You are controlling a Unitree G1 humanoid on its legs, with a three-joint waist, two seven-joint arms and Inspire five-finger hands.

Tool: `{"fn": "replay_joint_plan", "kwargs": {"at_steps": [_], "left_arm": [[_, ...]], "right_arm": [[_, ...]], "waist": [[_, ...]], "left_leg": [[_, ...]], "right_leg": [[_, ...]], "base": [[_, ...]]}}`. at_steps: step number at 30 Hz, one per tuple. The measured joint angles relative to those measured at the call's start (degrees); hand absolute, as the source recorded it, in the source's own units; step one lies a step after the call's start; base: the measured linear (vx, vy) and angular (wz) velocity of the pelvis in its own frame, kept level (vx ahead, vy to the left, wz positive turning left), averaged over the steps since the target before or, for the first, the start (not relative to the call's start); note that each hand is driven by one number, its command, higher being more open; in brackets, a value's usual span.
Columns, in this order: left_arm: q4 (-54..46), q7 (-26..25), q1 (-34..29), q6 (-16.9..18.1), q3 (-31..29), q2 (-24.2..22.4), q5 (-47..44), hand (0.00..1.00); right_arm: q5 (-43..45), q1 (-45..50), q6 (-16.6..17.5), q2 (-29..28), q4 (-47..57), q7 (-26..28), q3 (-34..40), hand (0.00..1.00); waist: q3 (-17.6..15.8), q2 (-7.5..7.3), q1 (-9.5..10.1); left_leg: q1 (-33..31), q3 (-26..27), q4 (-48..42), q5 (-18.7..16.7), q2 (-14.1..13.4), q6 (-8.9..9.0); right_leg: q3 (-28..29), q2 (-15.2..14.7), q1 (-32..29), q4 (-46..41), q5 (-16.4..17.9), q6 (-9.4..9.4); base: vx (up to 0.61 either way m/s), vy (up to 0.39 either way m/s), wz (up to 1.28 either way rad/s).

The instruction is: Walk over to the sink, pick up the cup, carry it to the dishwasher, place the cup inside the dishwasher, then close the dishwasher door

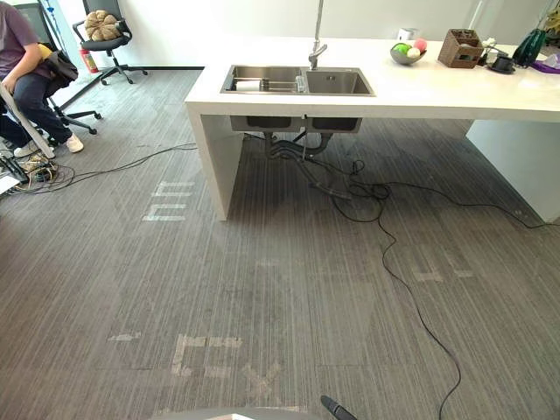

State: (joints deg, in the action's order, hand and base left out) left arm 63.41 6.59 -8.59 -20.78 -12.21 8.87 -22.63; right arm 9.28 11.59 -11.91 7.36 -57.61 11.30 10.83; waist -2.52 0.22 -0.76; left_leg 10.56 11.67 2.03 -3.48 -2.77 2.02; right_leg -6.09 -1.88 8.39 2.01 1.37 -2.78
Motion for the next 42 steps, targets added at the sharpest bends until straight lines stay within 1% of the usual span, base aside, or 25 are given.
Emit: {"fn": "replay_joint_plan", "kwargs": {"at_steps": [2, 3, 5, 8, 11, 16, 20, 22, 24, 28, 32, 36, 38, 39, 40, 41, 42], "left_arm": [[-0.1, 0.7, 1.3, 2.0, 1.6, -0.3, 1.2, 1.0], [-0.1, 0.7, 1.4, 2.6, 1.6, -0.4, 1.5, 1.0], [-0.1, 0.8, 1.8, 4.7, 3.0, -0.5, 2.2, 1.0], [-0.2, 0.6, 1.8, 6.6, 3.5, -0.5, 2.8, 1.0], [-0.1, -1.2, 1.9, 7.5, 3.6, -0.5, 3.1, 1.0], [0.0, -2.4, 2.3, 7.8, 3.5, -0.5, 2.8, 1.0], [0.1, -2.8, 2.2, 8.0, 3.5, -0.5, 1.8, 1.0], [0.2, -2.7, 2.2, 8.7, 3.2, -0.6, 1.8, 1.0], [0.2, -2.8, 2.2, 9.1, 3.2, -0.7, 1.5, 1.0], [0.2, -3.9, 1.9, 10.5, 2.7, -1.0, -0.5, 1.0], [0.4, -4.0, 1.6, 12.0, 2.6, -1.2, -1.2, 1.0], [0.5, -4.1, 1.4, 13.0, 2.6, -1.3, -1.7, 1.0], [0.5, -4.1, 1.3, 13.4, 2.6, -1.4, -2.1, 1.0], [0.5, -4.1, 1.3, 13.8, 2.6, -1.5, -2.1, 1.0], [0.5, -4.2, 1.3, 13.9, 2.6, -1.5, -2.1, 1.0], [0.5, -4.2, 1.3, 13.9, 2.6, -1.5, -2.1, 1.0], [0.5, -4.2, 1.3, 13.9, 2.6, -1.4, -2.2, 1.0]], "right_arm": [[-4.0, -1.2, 0.8, 0.3, 0.7, -0.6, -2.5, 1.0], [-4.4, -1.7, 0.8, 0.3, 0.7, -0.7, -2.7, 1.0], [-4.4, -2.3, 0.8, 0.4, 0.8, -0.9, -2.9, 1.0], [-4.4, -2.3, 1.5, 0.5, 0.3, -1.0, -2.9, 1.0], [-4.4, -2.2, 3.7, 0.6, -1.2, -0.6, -2.9, 1.0], [-4.2, -2.4, 6.0, 0.6, -2.8, -0.1, -2.7, 1.0], [-3.8, -2.8, 6.4, 0.5, -3.8, 0.2, -2.1, 1.0], [-3.7, -3.0, 6.4, 0.4, -4.0, 0.3, -1.7, 1.0], [-3.2, -3.0, 6.9, 0.2, -4.3, 0.3, -0.8, 1.0], [-1.3, -3.1, 8.4, -0.1, -5.0, 0.8, 0.2, 1.0], [-0.2, -2.9, 10.3, -0.2, -5.2, 0.8, 0.2, 1.0], [-0.2, -2.8, 12.0, -0.3, -5.3, 1.4, 0.2, 1.0], [-0.1, -2.7, 12.8, -0.3, -5.3, 2.1, 0.2, 1.0], [-0.1, -2.7, 13.2, -0.3, -5.3, 2.5, 0.2, 1.0], [0.1, -2.7, 13.7, -0.3, -5.3, 2.8, 0.1, 1.0], [0.3, -2.6, 13.9, -0.3, -5.3, 2.9, 0.1, 1.0], [1.0, -2.6, 14.4, -0.4, -5.2, 3.0, 0.0, 1.0]], "waist": [[0.0, -0.12, -0.02], [-0.1, -0.41, -0.04], [-0.7, -0.43, -0.09], [-1.2, -0.58, -0.13], [-1.4, -0.67, -0.21], [-2.5, -0.7, -0.23], [-2.8, -0.82, -0.23], [-3.0, -0.7, -0.24], [-3.3, -0.82, -0.24], [-3.8, -0.68, -0.24], [-3.8, -0.62, -0.24], [-3.8, -0.54, -0.21], [-3.9, -0.49, -0.2], [-4.1, -0.46, -0.24], [-4.3, -0.56, -0.23], [-4.3, -0.57, -0.21], [-4.6, -1.02, -0.21]], "left_leg": [[0.0, -0.2, 0.4, 0.2, -0.1, 0.36], [0.1, -0.2, 0.7, 0.4, -0.2, 0.52], [0.4, -0.3, 1.8, 1.0, -0.2, 0.81], [0.4, -0.4, 2.1, 1.2, -0.2, 0.79], [0.5, -0.4, 2.5, 1.2, -0.1, 0.77], [1.1, -0.8, 2.8, 1.3, 0.0, 0.8], [1.1, -1.0, 2.8, 1.3, -0.1, 0.86], [1.5, -1.0, 2.9, 1.3, -0.2, 0.86], [1.8, -1.0, 2.9, 1.3, -0.2, 0.86], [1.8, -0.9, 2.9, 1.3, -0.2, 0.86], [1.8, -0.5, 2.9, 1.3, -0.3, 0.86], [1.9, -0.4, 2.9, 1.3, -0.2, 0.86], [2.0, -0.5, 2.9, 1.3, -0.2, 0.86], [2.2, -0.5, 2.9, 1.3, -0.3, 0.86], [2.3, -0.5, 2.9, 1.3, -0.2, 0.84], [2.3, -0.6, 2.9, 1.3, -0.1, 0.82], [2.3, -1.0, 2.9, 1.3, 0.4, 0.55]], "right_leg": [[-0.3, 0.1, -0.1, 0.1, 0.0, 0.0], [-0.4, 0.2, -0.1, 0.1, 0.0, 0.0], [-0.6, 0.4, -0.3, 0.1, 0.0, 0.0], [-0.7, 0.4, -0.4, 0.3, 0.0, 0.0], [-0.8, 0.3, -0.1, 0.5, 0.0, -0.02], [-1.4, 0.3, 0.7, 0.9, 0.1, -0.17], [-2.0, 0.3, 0.9, 0.9, 0.3, -0.61], [-2.2, 0.3, 1.4, 0.9, 0.5, -1.32], [-2.3, 0.3, 1.6, 0.8, 0.7, -1.55], [-2.3, 0.3, 1.7, 0.8, 0.8, -1.7], [-2.3, 0.3, 1.7, 0.8, 0.8, -2.52], [-2.3, 0.3, 1.7, 0.7, 0.8, -2.85], [-2.3, 0.3, 1.7, 0.1, 1.0, -3.14], [-2.5, 0.2, 1.4, -1.2, 1.5, -3.73], [-2.9, -0.2, 0.3, -3.9, 2.6, -4.32], [-3.2, -0.5, -0.5, -5.9, 3.4, -4.16], [-3.9, -1.5, -2.8, -11.1, 5.3, -3.88]], "base": [[-0.01, -0.031, 0.03], [-0.02, -0.048, 0.04], [-0.03, -0.047, 0.04], [-0.03, -0.044, 0.02], [0.0, 0.0, 0.0], [-0.02, -0.022, 0.04], [-0.03, -0.04, 0.06], [-0.03, -0.036, 0.05], [-0.04, -0.03, 0.04], [-0.02, -0.017, 0.0], [-0.03, -0.035, 0.0], [-0.02, -0.014, 0.0], [-0.03, -0.015, 0.01], [-0.06, -0.02, 0.06], [-0.06, -0.015, 0.08], [-0.07, 0.004, 0.14], [-0.06, 0.012, 0.15]]}}
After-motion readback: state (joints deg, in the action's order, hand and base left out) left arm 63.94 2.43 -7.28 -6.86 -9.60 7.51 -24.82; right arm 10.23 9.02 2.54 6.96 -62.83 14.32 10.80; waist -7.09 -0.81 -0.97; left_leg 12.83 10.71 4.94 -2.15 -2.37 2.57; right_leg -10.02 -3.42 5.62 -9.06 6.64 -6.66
